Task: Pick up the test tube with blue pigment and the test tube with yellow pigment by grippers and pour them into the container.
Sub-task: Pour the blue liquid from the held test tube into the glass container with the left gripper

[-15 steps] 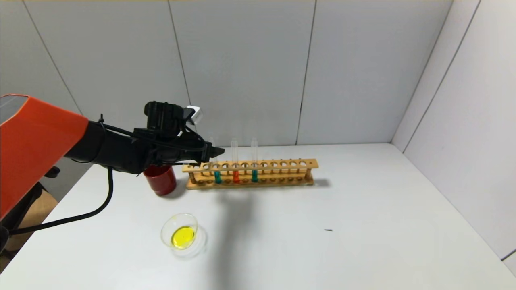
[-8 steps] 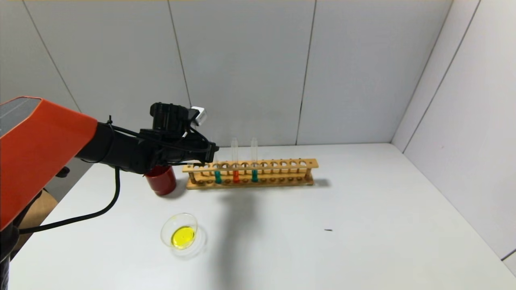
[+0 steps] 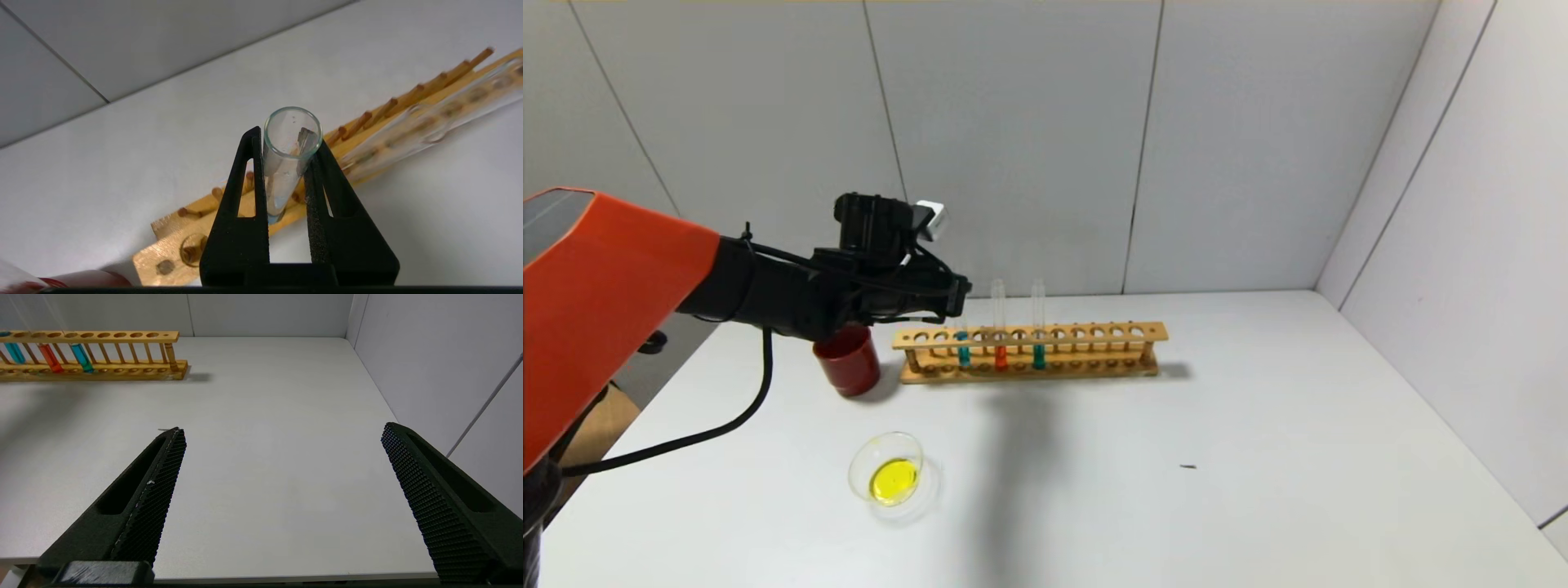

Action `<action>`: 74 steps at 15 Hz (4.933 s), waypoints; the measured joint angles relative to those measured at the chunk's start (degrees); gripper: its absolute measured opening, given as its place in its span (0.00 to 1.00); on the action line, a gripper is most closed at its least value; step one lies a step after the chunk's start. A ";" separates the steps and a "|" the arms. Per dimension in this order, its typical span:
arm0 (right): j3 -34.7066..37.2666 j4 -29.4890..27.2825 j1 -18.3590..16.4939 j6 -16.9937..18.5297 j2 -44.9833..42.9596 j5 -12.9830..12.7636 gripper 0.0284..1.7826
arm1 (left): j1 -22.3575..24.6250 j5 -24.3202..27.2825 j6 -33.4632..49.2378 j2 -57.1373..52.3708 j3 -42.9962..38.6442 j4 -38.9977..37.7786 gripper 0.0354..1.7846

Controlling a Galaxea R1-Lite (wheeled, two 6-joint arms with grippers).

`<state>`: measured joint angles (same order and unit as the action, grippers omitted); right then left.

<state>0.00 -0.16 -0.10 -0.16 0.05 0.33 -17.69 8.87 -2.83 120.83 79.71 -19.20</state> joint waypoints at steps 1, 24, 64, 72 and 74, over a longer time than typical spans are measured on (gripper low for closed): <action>0.00 0.00 0.00 0.00 0.00 0.00 0.98 | -0.06 -0.28 -0.06 -0.88 1.68 1.68 0.16; 0.00 0.00 0.00 0.00 0.00 -0.02 0.98 | 4.57 -4.78 -72.47 -31.85 -24.61 20.38 0.16; 0.00 0.00 0.00 0.00 0.00 0.00 0.98 | 4.16 -13.71 -121.78 -22.77 -32.67 9.97 0.16; 0.00 -0.02 0.00 0.00 0.00 -0.02 0.98 | 3.08 -15.02 -124.76 -23.20 -37.71 -0.95 0.16; 0.00 0.00 0.00 0.00 0.00 -0.02 0.98 | 3.08 -15.07 -124.80 -23.37 -38.21 -1.02 0.16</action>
<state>0.00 -0.16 -0.10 -0.16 0.05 0.30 -14.60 -6.19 -127.62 97.46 41.51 -20.22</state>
